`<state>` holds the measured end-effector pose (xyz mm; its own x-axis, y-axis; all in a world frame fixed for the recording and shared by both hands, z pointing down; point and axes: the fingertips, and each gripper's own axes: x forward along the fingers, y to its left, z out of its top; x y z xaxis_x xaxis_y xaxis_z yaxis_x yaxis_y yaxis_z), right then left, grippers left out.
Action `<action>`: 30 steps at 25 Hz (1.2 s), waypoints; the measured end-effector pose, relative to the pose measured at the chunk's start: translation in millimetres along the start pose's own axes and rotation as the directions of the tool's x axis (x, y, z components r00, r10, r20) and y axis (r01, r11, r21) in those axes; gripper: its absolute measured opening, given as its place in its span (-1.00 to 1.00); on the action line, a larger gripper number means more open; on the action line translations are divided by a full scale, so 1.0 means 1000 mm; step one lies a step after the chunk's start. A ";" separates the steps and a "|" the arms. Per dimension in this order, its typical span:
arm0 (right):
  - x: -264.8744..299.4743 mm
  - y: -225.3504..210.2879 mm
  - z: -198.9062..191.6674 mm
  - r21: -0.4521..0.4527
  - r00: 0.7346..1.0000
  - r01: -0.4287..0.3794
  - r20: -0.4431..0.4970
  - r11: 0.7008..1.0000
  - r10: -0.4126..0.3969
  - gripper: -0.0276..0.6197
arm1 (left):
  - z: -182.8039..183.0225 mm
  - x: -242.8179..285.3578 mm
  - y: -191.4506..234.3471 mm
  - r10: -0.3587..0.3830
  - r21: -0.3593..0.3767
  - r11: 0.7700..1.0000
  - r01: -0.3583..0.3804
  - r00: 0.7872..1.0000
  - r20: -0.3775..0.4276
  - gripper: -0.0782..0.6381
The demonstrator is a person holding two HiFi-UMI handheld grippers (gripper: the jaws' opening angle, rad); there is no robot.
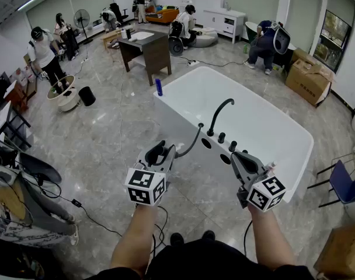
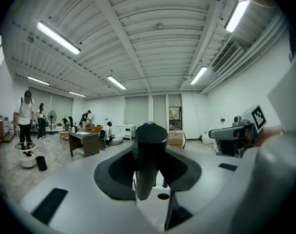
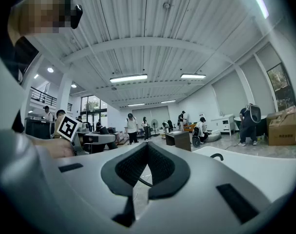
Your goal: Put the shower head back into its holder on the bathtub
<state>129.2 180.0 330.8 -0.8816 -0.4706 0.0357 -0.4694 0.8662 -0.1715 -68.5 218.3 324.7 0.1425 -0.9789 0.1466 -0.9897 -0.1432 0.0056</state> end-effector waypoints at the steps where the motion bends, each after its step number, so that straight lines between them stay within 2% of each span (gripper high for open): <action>1: 0.001 0.001 0.000 0.003 1.000 0.001 -0.003 1.000 -0.001 -0.87 | 0.000 0.000 0.000 0.000 0.000 1.000 0.000 1.000 -0.001 -0.39; 12: -0.002 -0.005 0.001 0.020 1.000 -0.010 -0.007 1.000 0.010 -0.87 | -0.001 0.003 -0.006 0.013 -0.006 1.000 -0.013 1.000 -0.009 -0.39; 17: -0.007 -0.008 0.001 0.047 0.999 -0.044 0.002 0.998 0.044 -0.87 | -0.001 0.005 -0.013 0.019 -0.007 1.000 -0.020 1.000 -0.012 -0.39; 24: -0.020 -0.029 0.007 0.091 0.999 -0.033 0.026 0.995 0.031 -0.86 | 0.005 0.017 -0.027 0.025 -0.008 1.000 -0.026 1.000 -0.008 -0.39; 30: -0.040 -0.050 0.007 0.086 0.999 -0.048 0.029 0.995 0.045 -0.86 | 0.006 0.029 -0.053 0.038 0.011 0.999 -0.038 0.999 0.000 -0.39</action>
<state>188.6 154.3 331.3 -0.9001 -0.4356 -0.0009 -0.4208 0.8700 -0.2569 -11.6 196.8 322.9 0.1050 -0.9836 0.1465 -0.9941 -0.1077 -0.0106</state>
